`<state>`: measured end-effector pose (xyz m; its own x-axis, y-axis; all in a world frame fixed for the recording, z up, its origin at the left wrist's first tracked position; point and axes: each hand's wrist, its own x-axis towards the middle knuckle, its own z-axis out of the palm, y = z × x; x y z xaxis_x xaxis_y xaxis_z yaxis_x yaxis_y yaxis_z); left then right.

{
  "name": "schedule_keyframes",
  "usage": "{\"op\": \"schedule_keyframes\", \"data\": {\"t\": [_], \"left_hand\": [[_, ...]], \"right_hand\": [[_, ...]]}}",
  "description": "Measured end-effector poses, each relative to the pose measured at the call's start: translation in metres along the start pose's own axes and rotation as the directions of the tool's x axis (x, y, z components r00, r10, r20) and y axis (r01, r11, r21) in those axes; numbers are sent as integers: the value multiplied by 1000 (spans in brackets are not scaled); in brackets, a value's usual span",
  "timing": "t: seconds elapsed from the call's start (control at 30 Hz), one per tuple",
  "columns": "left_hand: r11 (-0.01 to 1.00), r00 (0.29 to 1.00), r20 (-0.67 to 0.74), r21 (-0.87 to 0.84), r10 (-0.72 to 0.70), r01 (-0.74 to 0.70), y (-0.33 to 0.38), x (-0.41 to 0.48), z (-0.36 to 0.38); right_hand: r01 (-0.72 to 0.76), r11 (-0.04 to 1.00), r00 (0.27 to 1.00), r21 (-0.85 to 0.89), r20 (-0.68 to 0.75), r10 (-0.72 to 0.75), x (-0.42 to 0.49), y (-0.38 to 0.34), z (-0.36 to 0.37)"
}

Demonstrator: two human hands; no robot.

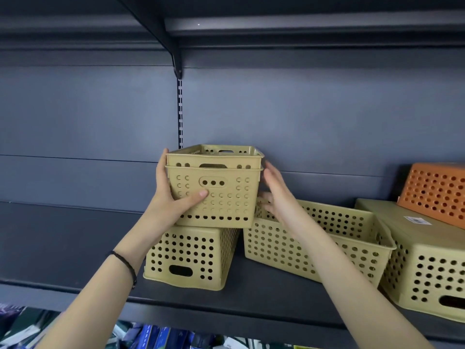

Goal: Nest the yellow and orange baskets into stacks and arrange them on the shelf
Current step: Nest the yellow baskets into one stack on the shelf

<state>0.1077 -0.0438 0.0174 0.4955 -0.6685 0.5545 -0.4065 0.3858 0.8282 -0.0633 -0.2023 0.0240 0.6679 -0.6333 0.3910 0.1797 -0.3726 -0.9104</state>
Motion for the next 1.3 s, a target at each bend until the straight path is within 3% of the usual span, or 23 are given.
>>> {"op": "schedule_keyframes", "data": {"t": [0.07, 0.13, 0.23, 0.3, 0.4, 0.57, 0.73, 0.93, 1.07, 1.23, 1.3], "left_hand": [[999, 999, 46, 28, -24, 23, -4, -2, -2], [996, 994, 89, 69, -59, 53, -8, -5, -6], [991, 991, 102, 112, -89, 78, -15, -10, -11], [991, 992, 90, 113, -86, 76, -16, -12, -10], [992, 996, 58, 109, -67, 61, -17, -13, -2], [992, 999, 3, 112, -51, 50, -16, -14, 7], [989, 999, -12, 144, -40, 42, -18, -14, 12], [985, 999, -35, 170, -34, 39, -16, -16, 13], [981, 999, -36, 187, -34, 41, -16, -16, 14], [979, 999, -40, 199, -34, 41, -16, -16, 14], [980, 998, -50, 193, -30, 39, -15, -17, 16]], "right_hand": [[32, 972, 999, -232, -19, -37, -24, 7, -13], [139, 853, 976, -503, -78, -205, -47, 18, -28], [101, 448, 869, -889, -140, -474, -68, 33, -57], [-20, 250, 876, -968, -138, -462, -79, 39, -75], [-54, 136, 887, -989, -110, -448, -90, 43, -85], [-116, 143, 920, -983, -161, -358, -86, 38, -69], [-115, 32, 937, -993, -120, -329, -82, 35, -24], [93, 125, 926, -988, 40, -376, -78, 29, 11], [97, 183, 944, -978, 33, -328, -97, 8, -22], [36, 208, 861, -977, -75, -503, -136, 2, -92], [97, 253, 876, -963, -38, -481, -142, 14, -114]]}}
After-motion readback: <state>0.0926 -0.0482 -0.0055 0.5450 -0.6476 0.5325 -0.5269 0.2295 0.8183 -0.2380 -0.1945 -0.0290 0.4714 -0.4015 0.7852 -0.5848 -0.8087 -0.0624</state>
